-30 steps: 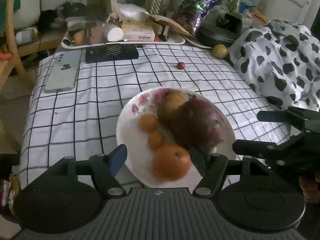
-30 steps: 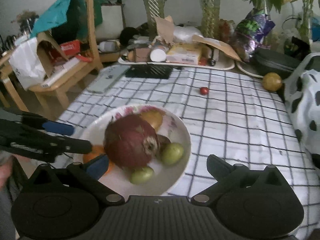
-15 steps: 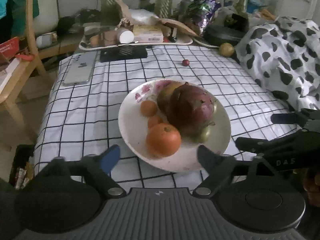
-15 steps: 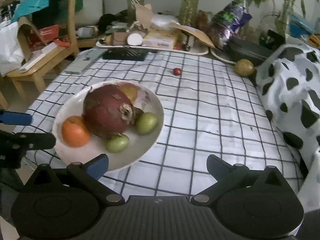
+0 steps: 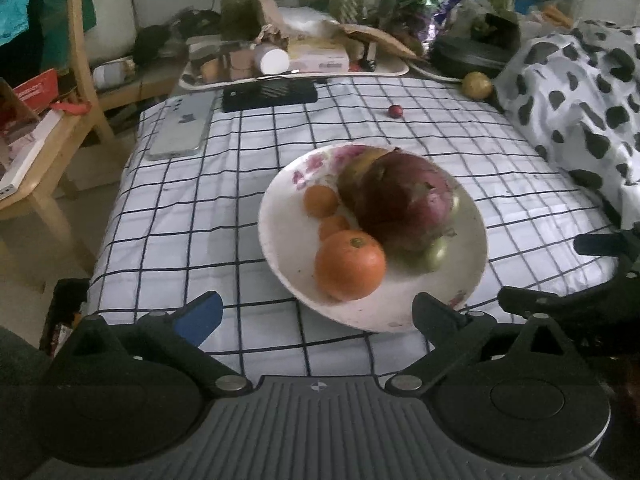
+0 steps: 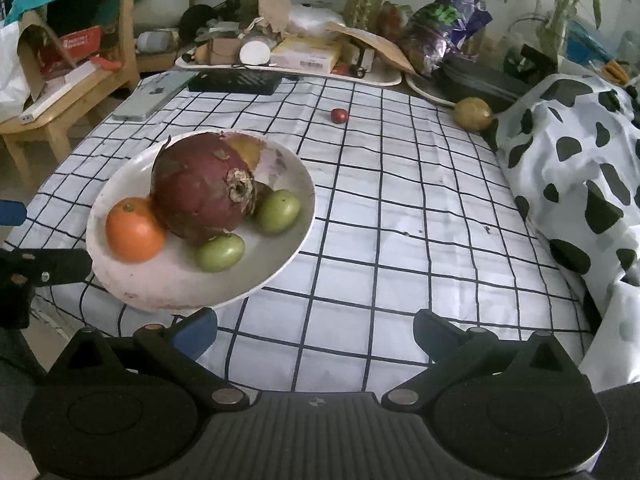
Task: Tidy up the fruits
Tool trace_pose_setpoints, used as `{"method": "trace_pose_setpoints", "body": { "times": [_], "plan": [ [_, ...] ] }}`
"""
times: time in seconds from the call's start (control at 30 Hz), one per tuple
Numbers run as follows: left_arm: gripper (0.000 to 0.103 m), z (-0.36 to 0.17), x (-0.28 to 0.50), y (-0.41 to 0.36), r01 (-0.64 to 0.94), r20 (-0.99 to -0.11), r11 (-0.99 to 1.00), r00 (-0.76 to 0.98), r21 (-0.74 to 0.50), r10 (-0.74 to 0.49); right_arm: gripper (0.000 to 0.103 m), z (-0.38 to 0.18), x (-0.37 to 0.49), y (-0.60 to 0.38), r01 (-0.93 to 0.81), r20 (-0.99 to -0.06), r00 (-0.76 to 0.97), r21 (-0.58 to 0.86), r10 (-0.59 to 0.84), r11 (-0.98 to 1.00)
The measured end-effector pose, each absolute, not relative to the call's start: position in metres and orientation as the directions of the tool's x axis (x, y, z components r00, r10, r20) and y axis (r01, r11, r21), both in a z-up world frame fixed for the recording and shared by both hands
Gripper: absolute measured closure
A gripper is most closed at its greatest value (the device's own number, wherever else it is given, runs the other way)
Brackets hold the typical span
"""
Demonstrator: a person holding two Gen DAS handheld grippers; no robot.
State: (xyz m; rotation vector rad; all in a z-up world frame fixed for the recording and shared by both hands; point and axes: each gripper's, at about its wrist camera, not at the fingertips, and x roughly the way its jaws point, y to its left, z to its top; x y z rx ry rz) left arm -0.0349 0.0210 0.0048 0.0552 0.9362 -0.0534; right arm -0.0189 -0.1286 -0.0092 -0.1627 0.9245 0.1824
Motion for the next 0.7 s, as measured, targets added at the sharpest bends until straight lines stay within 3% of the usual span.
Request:
{"method": "trace_pose_setpoints", "body": {
  "times": [0.7],
  "plan": [
    [0.000,0.0028,-0.0345,0.0146,0.112,-0.811,0.993,0.585,0.049,-0.026,0.000,-0.0122,-0.0138,-0.1278,-0.230,-0.812,0.577,-0.063,0.084,0.971]
  ]
}}
